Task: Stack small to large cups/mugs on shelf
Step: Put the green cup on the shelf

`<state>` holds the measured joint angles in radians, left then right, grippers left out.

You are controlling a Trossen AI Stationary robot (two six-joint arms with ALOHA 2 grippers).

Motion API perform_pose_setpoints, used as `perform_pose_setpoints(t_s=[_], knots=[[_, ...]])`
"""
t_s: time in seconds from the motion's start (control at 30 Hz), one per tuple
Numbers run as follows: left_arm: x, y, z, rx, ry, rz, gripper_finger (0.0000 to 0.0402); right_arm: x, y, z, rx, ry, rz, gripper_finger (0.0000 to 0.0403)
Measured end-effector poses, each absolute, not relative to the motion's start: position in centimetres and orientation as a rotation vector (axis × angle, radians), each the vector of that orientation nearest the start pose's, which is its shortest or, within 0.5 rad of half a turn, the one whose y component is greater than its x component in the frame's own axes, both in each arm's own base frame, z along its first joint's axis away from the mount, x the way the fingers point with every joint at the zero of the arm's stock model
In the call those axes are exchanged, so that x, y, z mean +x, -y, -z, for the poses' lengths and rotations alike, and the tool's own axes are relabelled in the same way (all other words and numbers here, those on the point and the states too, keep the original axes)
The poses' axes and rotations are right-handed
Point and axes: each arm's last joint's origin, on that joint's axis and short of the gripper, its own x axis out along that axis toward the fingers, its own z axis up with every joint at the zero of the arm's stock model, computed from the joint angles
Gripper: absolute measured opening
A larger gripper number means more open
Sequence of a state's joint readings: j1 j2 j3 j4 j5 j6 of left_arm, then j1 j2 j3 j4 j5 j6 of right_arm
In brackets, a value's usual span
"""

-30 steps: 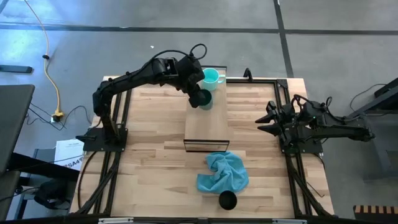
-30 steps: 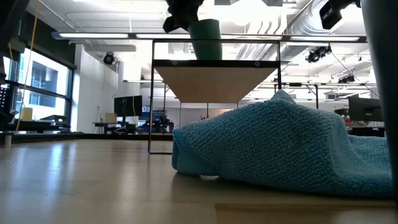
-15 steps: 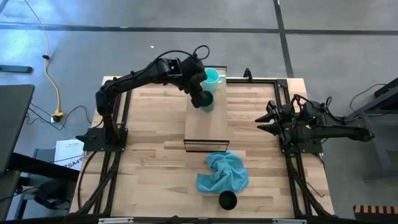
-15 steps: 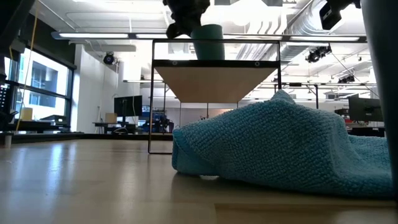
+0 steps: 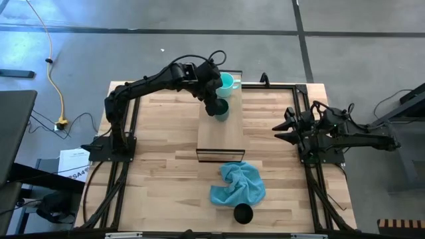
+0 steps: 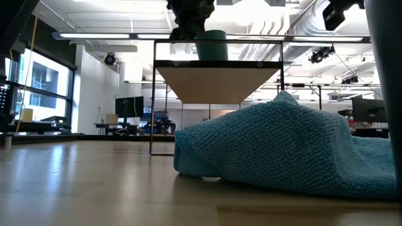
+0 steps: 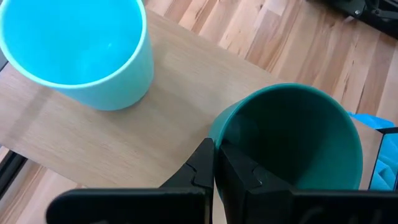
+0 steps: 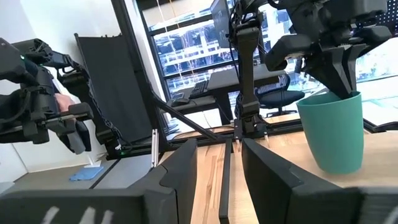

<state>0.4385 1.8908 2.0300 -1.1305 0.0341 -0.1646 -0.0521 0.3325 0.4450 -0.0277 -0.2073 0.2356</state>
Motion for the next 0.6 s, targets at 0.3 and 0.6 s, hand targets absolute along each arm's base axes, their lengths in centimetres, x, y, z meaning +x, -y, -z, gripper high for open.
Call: perform_pose_setpoints(t_s=[0.3,0.6], knots=[[35.4,-16.57,-36.72,-0.37,-0.933,-0.474,0.0,10.31,-0.06,-28.5,0.219,0.066,-0.164,0.0119],[35.38,-16.6,-36.71,-0.364,-0.935,-0.486,0.0,10.31,-0.06,-28.49,0.219,0.066,-0.164,0.0119]])
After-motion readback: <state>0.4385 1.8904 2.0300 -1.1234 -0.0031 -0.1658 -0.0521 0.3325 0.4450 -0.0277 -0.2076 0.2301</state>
